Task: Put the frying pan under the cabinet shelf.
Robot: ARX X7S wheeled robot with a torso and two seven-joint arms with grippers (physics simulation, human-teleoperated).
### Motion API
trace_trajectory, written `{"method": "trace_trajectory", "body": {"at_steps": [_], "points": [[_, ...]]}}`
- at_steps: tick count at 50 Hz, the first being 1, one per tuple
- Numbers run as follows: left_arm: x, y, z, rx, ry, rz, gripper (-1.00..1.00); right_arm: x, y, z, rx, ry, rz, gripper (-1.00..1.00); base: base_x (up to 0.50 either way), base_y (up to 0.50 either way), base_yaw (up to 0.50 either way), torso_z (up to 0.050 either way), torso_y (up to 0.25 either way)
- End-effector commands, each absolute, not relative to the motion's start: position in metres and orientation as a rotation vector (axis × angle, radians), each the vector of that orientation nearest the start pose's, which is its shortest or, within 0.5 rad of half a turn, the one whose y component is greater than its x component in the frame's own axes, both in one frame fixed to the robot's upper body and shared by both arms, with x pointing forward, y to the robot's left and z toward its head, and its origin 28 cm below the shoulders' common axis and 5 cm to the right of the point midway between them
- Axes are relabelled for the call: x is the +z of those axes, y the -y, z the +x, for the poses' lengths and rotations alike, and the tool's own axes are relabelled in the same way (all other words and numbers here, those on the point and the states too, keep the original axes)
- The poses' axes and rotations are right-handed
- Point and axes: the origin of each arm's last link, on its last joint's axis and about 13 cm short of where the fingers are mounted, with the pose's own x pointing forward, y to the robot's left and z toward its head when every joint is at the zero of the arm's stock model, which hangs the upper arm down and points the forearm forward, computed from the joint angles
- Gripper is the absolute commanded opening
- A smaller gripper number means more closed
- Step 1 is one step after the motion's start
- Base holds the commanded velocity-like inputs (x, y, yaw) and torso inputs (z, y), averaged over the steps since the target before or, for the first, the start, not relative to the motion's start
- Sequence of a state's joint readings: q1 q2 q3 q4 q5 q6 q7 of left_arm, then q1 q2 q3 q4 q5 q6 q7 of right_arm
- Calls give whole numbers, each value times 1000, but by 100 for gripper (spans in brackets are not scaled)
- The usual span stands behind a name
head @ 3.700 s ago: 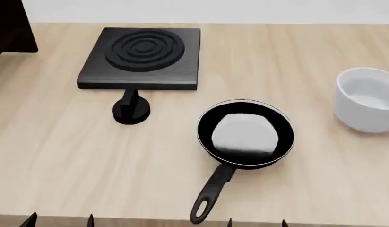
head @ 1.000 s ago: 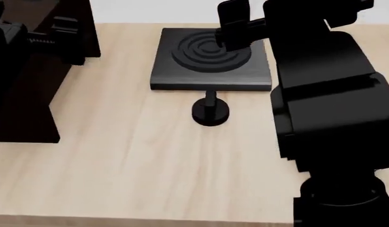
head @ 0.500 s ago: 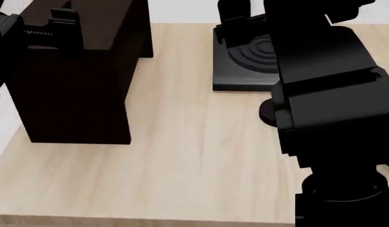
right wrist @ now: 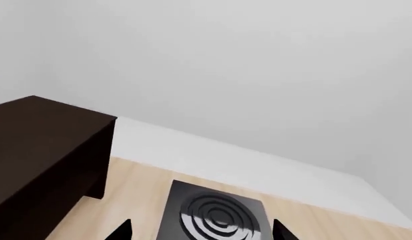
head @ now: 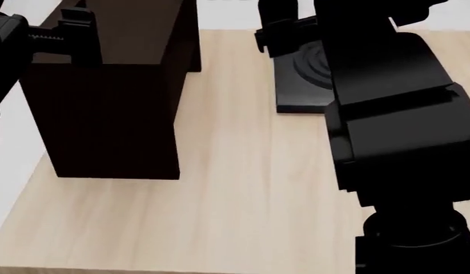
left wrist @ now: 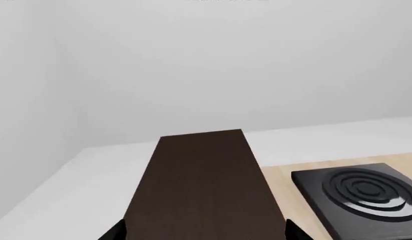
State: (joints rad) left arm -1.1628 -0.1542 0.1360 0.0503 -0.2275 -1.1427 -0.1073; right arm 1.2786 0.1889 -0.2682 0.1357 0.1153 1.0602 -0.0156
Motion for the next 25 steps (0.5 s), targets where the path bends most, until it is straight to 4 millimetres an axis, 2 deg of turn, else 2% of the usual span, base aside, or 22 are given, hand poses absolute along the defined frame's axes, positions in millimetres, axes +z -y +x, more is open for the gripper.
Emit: {"method": "trace_trajectory", "body": {"at_steps": [1, 25], "points": [[299, -215, 341, -25, 51, 97, 100, 316, 113, 362, 27, 49, -263, 100, 500, 0, 0, 0, 0], [306, -218, 342, -21, 60, 92, 100, 315, 112, 364, 31, 37, -264, 100, 500, 0, 0, 0, 0]]}}
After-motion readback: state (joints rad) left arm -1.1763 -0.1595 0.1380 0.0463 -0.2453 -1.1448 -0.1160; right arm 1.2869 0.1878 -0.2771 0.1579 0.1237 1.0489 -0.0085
